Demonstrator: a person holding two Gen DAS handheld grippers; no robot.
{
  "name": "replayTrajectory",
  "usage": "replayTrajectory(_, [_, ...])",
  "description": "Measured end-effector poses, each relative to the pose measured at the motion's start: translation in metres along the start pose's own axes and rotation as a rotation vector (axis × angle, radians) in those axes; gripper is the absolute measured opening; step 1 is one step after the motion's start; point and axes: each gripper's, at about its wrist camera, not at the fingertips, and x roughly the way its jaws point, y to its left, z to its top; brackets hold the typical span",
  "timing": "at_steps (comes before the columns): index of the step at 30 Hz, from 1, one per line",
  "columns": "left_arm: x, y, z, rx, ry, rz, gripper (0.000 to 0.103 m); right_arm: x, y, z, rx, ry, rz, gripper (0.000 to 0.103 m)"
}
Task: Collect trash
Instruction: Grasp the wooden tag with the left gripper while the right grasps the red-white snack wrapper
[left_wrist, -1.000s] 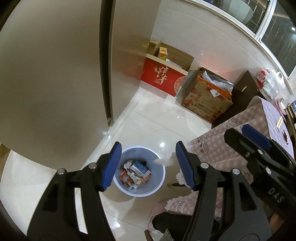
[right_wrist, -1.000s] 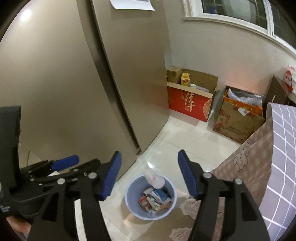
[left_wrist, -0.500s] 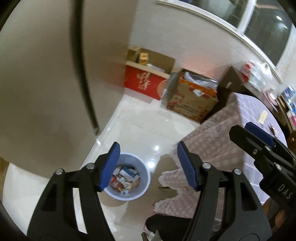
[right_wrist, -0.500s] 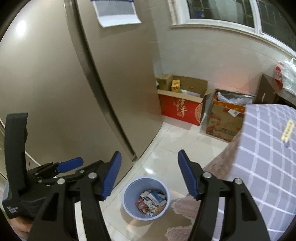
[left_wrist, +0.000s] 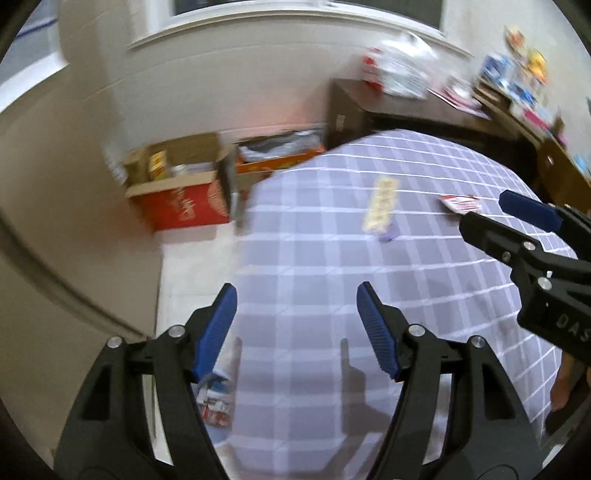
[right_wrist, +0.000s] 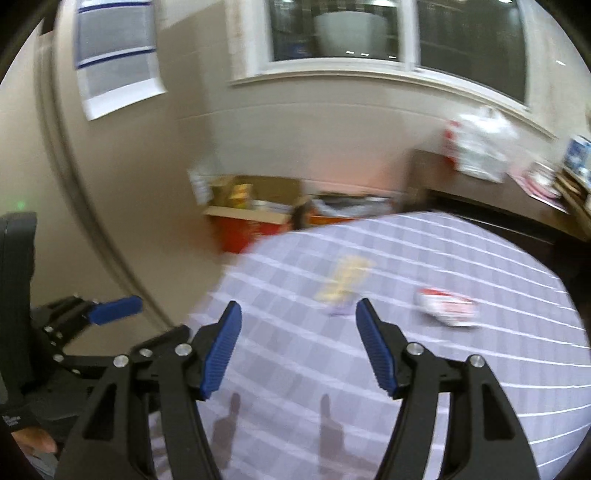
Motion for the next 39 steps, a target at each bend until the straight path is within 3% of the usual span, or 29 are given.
replayTrajectory(7, [0.054, -0.045, 0.036, 0.089, 0.039, 0.027, 0.067, 0.024, -0.109, -0.011, 0.079, 0.077, -0.128, 0.066])
replayTrajectory(13, [0.083, -0.054, 0.048, 0.082, 0.052, 0.001, 0.066, 0.047, -0.148, -0.016, 0.137, 0.104, -0.11, 0.067])
replayTrajectory(22, [0.087, -0.043, 0.05, 0.038, 0.034, -0.036, 0.066, 0.071, -0.155, -0.011, 0.151, 0.112, -0.069, 0.067])
replayTrajectory(25, [0.087, -0.046, 0.05, 0.04, 0.018, -0.049, 0.049, 0.074, -0.155, -0.01, 0.159, 0.113, -0.069, 0.068])
replayTrajectory(27, [0.088, -0.047, 0.052, 0.04, 0.012, -0.058, 0.022, 0.076, -0.155, -0.009, 0.166, 0.114, -0.069, 0.069])
replayTrajectory(28, [0.088, -0.046, 0.053, 0.03, 0.011, -0.071, 0.019, 0.077, -0.156, -0.009, 0.167, 0.115, -0.065, 0.069])
replayTrajectory(36, [0.077, -0.033, 0.05, -0.051, -0.019, -0.189, 0.019, 0.09, -0.143, -0.004, 0.112, 0.137, -0.02, 0.075])
replayTrajectory(39, [0.076, -0.026, 0.05, -0.1, -0.008, -0.227, 0.019, 0.1, -0.137, -0.001, 0.079, 0.17, -0.047, 0.075])
